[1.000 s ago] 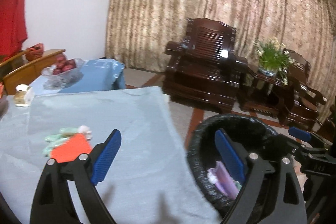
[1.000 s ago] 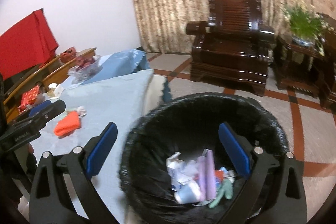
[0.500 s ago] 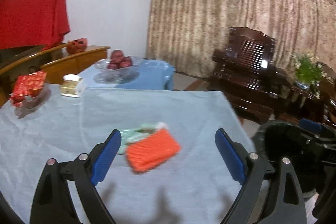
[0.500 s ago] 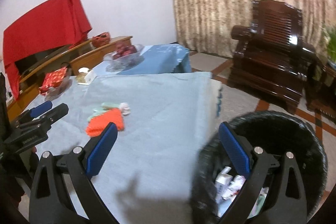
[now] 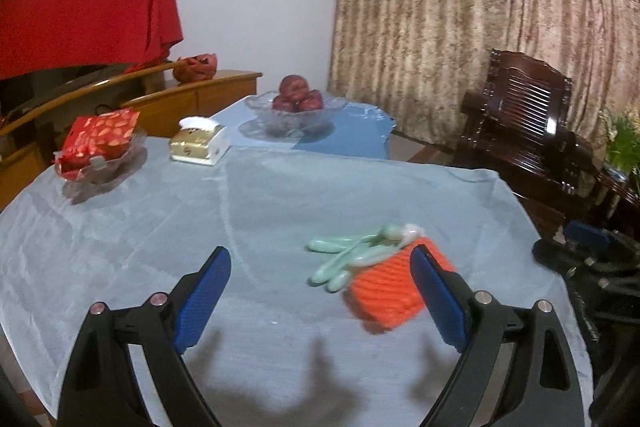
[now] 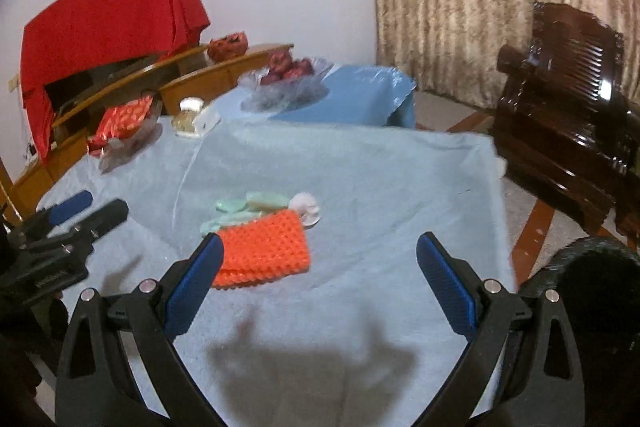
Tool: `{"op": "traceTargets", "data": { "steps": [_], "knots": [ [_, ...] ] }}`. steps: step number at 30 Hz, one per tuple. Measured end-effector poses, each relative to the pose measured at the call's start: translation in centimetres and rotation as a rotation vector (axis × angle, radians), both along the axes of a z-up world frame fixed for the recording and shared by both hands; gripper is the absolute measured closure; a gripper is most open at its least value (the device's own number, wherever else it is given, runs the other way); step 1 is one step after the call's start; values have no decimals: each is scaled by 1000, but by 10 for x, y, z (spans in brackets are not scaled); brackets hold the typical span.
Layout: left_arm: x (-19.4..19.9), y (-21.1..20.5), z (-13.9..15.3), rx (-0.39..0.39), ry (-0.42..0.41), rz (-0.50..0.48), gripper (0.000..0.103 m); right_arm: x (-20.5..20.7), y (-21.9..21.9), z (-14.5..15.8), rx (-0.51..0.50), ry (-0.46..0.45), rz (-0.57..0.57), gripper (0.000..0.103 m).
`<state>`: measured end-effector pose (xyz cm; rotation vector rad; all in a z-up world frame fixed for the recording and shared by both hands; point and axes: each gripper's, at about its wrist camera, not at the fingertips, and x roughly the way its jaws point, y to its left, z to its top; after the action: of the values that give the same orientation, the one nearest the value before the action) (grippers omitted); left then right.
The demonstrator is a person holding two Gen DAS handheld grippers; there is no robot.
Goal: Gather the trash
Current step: 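Move both tools back over the orange foam net and green gloves, then grasp the orange foam net with the right gripper and lift it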
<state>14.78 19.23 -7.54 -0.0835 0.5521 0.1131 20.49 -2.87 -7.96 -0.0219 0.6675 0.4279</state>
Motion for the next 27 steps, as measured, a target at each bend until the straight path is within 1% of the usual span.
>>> {"op": "traceTargets", "data": {
  "steps": [3, 8, 15, 19, 23, 27],
  "knots": [
    [3, 10, -6, -5, 10, 18, 14, 11, 17, -17, -15, 28, 11, 9],
    [10, 22, -19, -11, 30, 37, 14, 30, 34, -39, -10, 76, 3, 9],
    [23, 30, -34, -20, 54, 49, 14, 50, 49, -55, -25, 103, -4, 9],
    [29, 36, -41, -28, 63, 60, 14, 60, 56, -64, -53, 126, 5, 9],
    [31, 41, -44, -37, 66, 70, 14, 65, 59, -73, -61, 163, 23, 20],
    [32, 42, -46, -43, 74, 72, 14, 68, 62, -81, -58, 198, 43, 25]
  ]
}}
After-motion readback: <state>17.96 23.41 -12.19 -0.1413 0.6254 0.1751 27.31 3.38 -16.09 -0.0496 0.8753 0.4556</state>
